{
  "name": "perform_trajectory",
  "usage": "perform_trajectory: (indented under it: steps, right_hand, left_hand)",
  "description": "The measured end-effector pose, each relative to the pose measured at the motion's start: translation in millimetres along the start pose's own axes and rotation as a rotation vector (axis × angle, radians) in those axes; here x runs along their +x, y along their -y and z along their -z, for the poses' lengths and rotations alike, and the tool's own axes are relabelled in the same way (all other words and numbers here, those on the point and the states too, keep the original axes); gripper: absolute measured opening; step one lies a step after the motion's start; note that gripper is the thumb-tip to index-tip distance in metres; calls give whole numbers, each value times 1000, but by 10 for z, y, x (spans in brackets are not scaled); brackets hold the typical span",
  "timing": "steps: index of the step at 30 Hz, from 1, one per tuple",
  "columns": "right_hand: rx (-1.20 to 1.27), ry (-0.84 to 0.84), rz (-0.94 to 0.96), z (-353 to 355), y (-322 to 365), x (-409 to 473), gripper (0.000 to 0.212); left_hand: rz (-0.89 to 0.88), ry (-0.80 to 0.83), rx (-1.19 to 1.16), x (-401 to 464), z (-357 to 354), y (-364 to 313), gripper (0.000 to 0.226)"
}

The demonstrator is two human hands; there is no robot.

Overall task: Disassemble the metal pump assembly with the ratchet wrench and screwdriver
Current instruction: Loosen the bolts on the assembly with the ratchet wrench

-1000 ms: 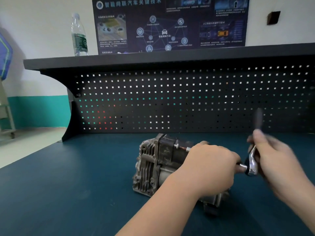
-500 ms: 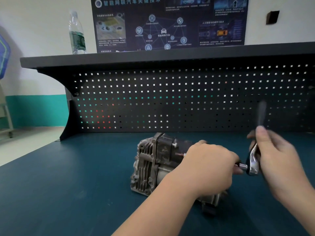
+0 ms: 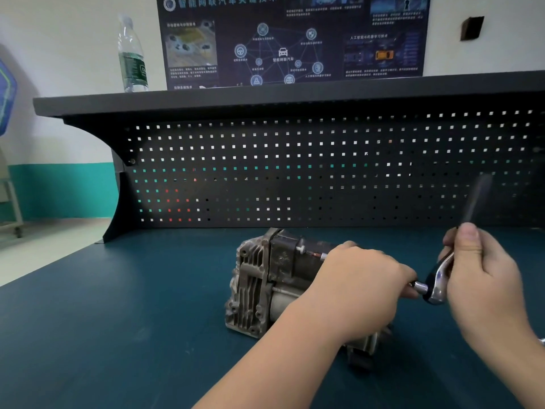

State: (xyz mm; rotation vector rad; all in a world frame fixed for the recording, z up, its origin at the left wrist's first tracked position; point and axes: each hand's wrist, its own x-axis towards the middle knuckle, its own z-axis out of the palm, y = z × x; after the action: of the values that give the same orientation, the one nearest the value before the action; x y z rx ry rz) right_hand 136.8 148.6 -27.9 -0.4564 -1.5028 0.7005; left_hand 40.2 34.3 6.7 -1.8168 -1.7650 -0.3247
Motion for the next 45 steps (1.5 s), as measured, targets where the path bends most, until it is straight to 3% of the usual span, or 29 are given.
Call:
perform_trajectory:
  steps: [16,22,25,28,31,32,33,37,39,42,45]
  right_hand:
    - [-22,-62,51,-26,62,-69,39]
    - [-6,-43,356,-3,79,-61,25]
    - [33,-23,421,18,92,-83,22]
    - [80,-10,87,-17,174,-31,32]
    - [304,169,-617,-70,80,109,34]
    - [356,200,-745,-69,55,134,34]
    - [349,200,-722,-64,25,133,34]
    - [131,106,54,20,73,88,35]
    - [161,125,148,33,113,54,36]
    - [75,55,-62,-31,57,50,37]
    - [302,225,-762,-93,-31,117,34]
  left_hand:
    - [47,166,-136,12,96,31,16]
    - [39,159,-200,13,79,48,26]
    - [55,126,-127,28,66,24,25]
    - [61,99,-75,18,71,-2,24]
    - [104,70,-102,4,77,-12,24]
    - [103,66,-92,2,69,-13,22]
    - [92,67,-79,4,63,-14,20]
    - [87,60,-116,15,63,3,23]
    - [91,35,-119,13,53,7,22]
    - [67,17,-57,-3,11,-8,17]
    - [84,3,-56,-6,4,8,14]
